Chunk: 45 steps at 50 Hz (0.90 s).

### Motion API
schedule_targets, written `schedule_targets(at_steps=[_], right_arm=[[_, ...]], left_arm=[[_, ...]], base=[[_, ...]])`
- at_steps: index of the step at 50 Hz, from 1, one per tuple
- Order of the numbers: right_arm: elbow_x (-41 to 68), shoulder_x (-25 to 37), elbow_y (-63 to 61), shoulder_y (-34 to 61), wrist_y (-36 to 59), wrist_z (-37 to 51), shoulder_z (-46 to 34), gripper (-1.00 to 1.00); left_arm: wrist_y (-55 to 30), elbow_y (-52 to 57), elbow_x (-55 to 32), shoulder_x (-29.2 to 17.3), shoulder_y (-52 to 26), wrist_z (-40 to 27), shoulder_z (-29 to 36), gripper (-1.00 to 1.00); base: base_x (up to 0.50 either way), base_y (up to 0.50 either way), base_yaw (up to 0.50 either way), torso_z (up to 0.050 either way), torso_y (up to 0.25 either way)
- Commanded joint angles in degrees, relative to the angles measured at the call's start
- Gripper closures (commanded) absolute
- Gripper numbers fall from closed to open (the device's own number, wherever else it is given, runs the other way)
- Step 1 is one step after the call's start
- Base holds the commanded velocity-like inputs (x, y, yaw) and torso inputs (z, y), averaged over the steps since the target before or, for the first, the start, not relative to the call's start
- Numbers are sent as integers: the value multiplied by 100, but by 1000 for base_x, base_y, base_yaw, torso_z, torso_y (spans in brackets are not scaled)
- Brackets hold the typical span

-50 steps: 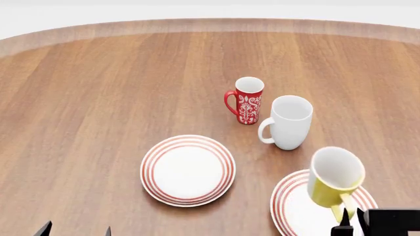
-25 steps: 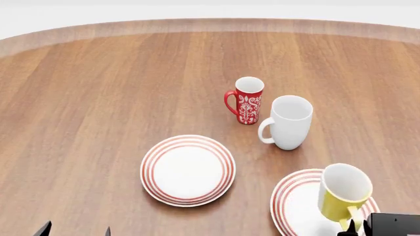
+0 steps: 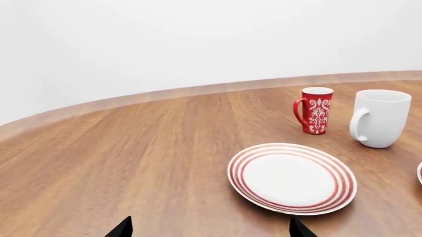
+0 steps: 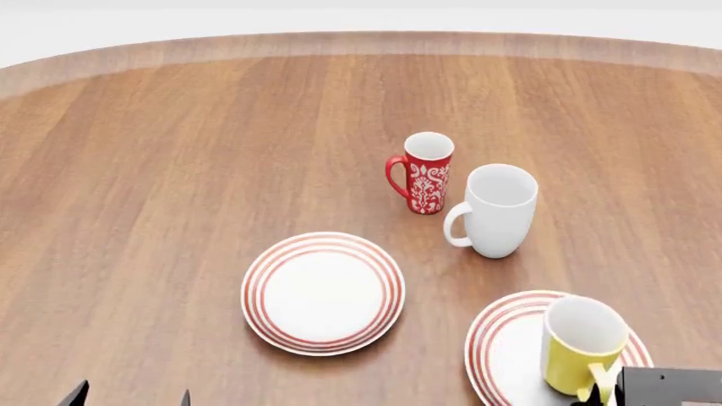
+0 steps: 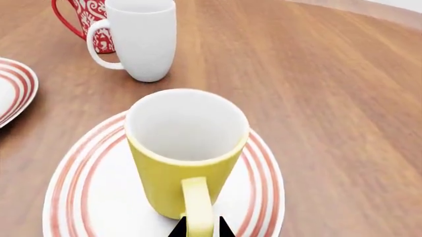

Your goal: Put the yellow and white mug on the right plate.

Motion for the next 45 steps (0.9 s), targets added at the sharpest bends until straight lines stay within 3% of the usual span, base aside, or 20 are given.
schedule_targets(at_steps=[1, 15, 16, 38, 45], right_arm=[[-89, -48, 274, 85, -102, -46, -27, 100], [-134, -67, 471, 134, -182, -36, -57, 100], [-124, -64, 469, 135, -144, -8, -43, -100], [-85, -24, 169, -60, -126, -9, -46, -100], [75, 140, -1473, -774, 322, 282, 27, -100]], left_arm=[[14, 0, -14, -18, 1, -21, 20, -100], [27, 2, -39, -38, -11, -37, 43, -100], [23, 10, -40, -41, -9, -38, 46, -100], [37, 2, -62, -63, -12, -68, 99, -100], [45, -9, -63, -69, -22, -81, 111, -100]], base=[[0, 0, 0, 0, 0], [3, 0, 1, 0, 0], [0, 0, 0, 0, 0], [0, 0, 0, 0, 0], [0, 0, 0, 0, 0]])
